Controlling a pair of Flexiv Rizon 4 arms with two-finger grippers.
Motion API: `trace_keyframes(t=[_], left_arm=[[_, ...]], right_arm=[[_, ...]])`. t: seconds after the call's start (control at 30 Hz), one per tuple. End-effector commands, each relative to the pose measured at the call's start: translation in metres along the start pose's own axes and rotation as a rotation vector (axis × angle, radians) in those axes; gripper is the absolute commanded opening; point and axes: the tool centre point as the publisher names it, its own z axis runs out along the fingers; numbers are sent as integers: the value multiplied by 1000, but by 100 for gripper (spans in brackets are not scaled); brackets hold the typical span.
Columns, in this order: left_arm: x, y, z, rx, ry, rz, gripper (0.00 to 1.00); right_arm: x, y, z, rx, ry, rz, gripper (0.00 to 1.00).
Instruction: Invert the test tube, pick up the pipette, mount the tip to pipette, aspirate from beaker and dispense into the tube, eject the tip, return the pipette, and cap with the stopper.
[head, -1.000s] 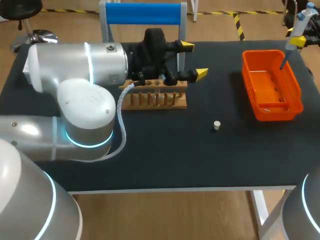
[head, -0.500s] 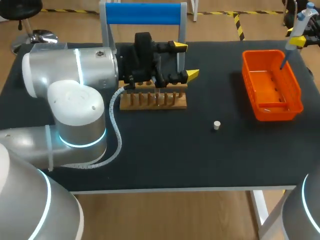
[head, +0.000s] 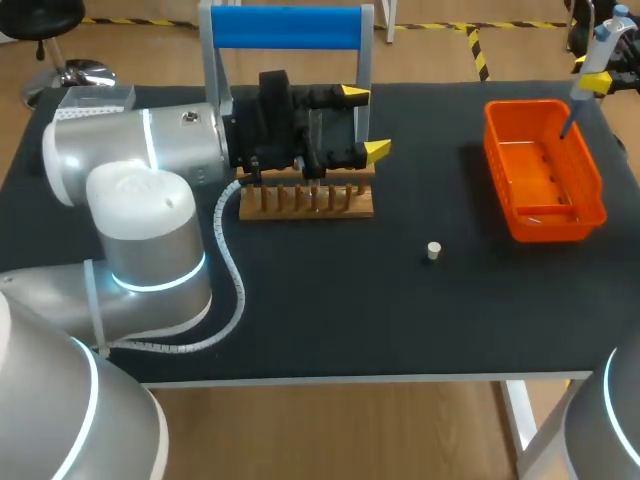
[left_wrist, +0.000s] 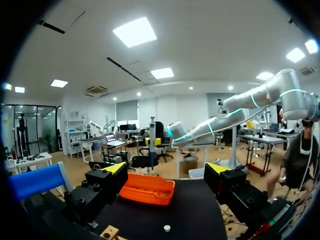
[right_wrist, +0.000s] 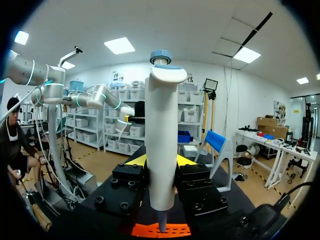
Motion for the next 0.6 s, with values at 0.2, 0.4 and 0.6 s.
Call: trace_keyframes(t=[0.2,0.4,0.6], left_arm=[[-2,2,-1,-36,17,-24,100],[-2,3,-1,-38,19,-24,100],[-3,3,0,-61,43,-30,100]], right_arm=[[-1,1,0,3,1,0,0],[-1,1,0,3,1,0,0],[-1,1,0,3,1,0,0]])
